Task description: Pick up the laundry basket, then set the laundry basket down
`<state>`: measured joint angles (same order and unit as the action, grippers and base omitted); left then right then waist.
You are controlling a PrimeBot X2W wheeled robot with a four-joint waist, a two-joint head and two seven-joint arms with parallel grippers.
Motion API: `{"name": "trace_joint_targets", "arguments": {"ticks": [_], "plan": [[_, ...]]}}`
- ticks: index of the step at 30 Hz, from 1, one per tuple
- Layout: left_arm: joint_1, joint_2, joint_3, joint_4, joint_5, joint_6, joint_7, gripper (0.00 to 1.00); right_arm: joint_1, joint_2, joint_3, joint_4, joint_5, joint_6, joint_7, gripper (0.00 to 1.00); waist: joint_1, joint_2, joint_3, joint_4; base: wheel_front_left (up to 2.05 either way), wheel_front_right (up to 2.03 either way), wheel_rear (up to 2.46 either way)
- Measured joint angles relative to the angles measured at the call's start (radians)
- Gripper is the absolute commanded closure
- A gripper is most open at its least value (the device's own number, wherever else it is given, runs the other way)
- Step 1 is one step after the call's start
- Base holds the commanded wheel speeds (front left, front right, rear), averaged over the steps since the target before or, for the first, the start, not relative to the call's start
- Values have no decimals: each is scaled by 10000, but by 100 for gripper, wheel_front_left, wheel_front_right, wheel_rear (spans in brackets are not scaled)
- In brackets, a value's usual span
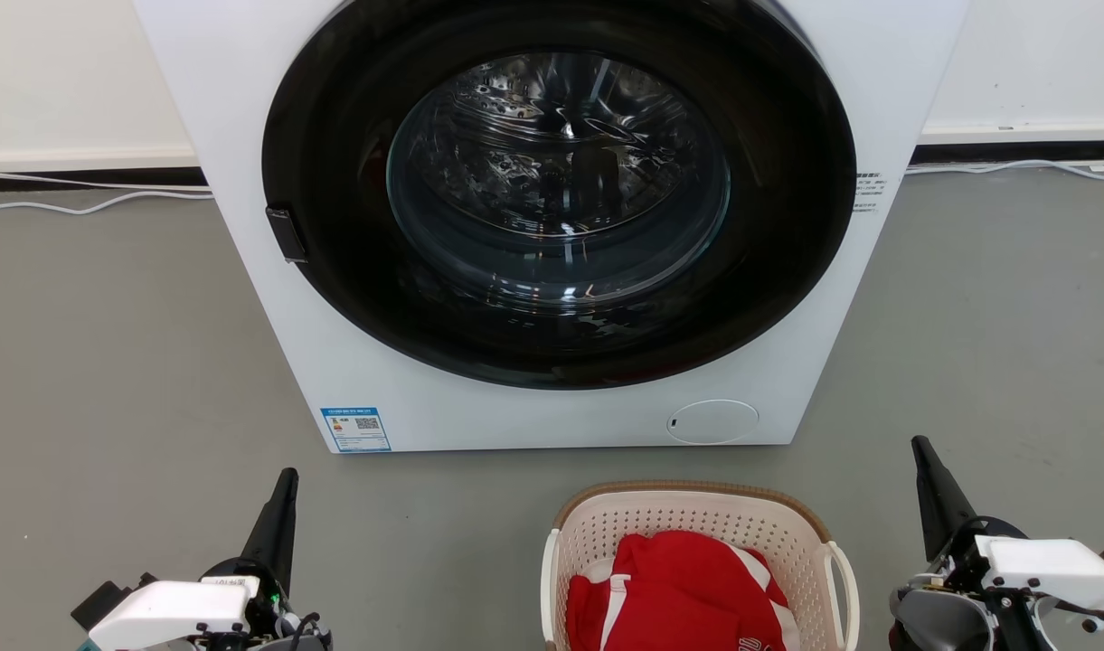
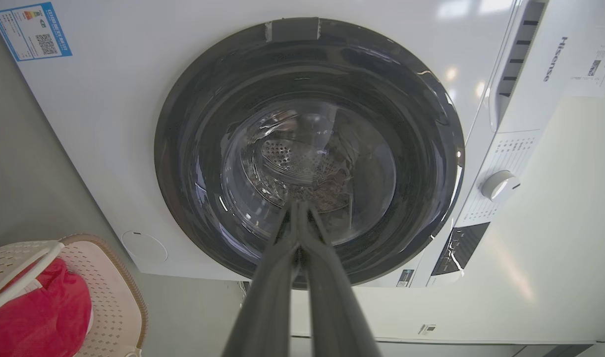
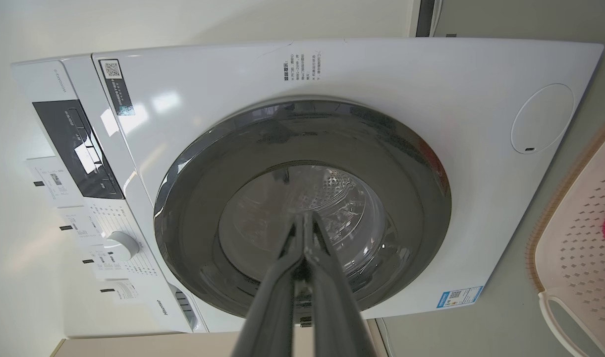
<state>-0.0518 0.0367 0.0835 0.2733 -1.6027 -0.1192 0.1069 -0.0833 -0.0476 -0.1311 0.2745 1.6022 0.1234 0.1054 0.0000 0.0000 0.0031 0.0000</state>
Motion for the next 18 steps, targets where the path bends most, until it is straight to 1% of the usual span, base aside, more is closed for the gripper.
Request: {"name": "trace_joint_targets", "arguments": {"ticks": [18], "plan": [[0,0,0,0,0,0,0,100,0,0,0,0,0,0,0,100,1,0,0,0,0,0,0]]}}
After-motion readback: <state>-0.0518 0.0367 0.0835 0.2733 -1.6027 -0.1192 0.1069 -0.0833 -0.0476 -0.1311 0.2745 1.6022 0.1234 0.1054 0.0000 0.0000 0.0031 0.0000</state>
